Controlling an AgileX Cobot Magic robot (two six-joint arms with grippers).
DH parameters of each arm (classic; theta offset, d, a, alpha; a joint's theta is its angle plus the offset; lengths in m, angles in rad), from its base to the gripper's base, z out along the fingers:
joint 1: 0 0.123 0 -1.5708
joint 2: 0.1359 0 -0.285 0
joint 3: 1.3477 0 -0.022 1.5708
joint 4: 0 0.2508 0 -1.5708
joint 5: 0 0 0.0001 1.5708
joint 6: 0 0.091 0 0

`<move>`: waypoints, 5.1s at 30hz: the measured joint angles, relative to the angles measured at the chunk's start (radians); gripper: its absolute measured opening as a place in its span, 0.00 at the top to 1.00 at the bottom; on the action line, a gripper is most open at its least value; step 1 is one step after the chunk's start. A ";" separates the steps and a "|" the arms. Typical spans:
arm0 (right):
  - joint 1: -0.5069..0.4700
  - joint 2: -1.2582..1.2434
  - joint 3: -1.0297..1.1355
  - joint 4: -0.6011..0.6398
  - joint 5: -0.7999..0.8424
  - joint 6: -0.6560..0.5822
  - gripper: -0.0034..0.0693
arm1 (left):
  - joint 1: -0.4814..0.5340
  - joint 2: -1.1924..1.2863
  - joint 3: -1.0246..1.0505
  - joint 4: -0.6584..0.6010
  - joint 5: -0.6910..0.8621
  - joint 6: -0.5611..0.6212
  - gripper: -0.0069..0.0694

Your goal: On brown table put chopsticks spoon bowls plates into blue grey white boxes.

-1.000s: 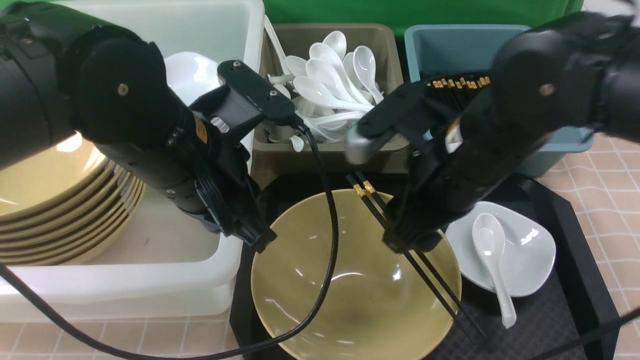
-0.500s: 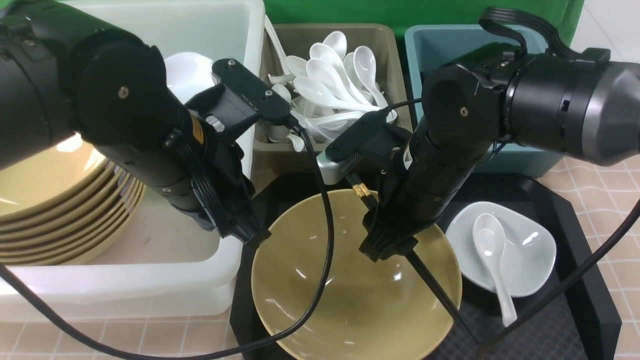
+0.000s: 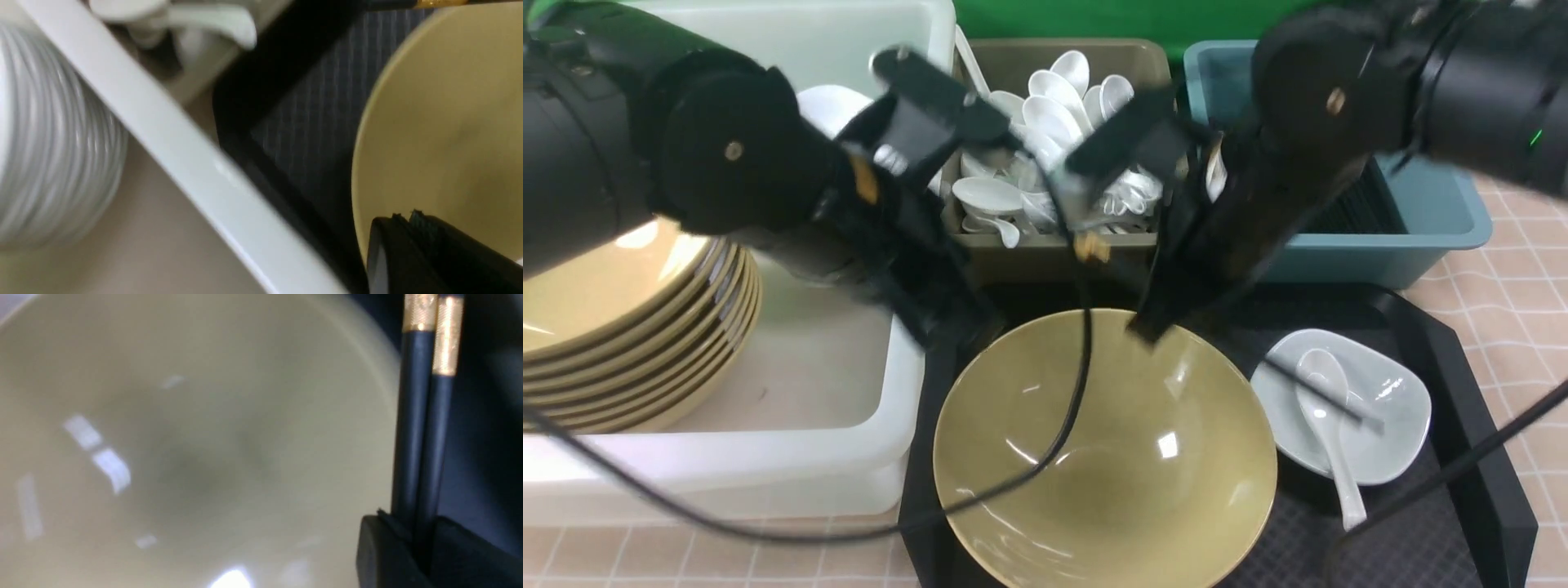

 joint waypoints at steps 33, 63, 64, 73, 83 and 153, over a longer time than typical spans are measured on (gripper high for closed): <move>-0.438 0.300 -0.411 -0.091 0.055 0.199 0.09 | 0.060 0.160 -0.357 -0.081 -0.115 0.077 0.91; -0.268 0.000 0.462 0.198 -0.160 0.175 0.28 | 0.060 -0.125 0.138 -0.122 -0.215 0.084 0.91; -0.268 0.003 0.462 0.198 -0.161 0.175 0.28 | 0.060 -0.125 0.138 -0.122 -0.215 0.084 0.91; -0.271 0.048 0.461 0.175 -0.191 0.175 0.29 | 0.060 -0.125 0.138 -0.125 -0.226 0.087 0.91; -0.271 0.050 0.448 0.157 -0.174 0.143 0.52 | 0.060 -0.125 0.138 -0.125 -0.227 0.087 0.91; -0.289 -0.170 -0.087 0.320 0.146 -0.254 0.65 | 0.003 0.568 -0.428 -0.198 0.433 0.151 0.78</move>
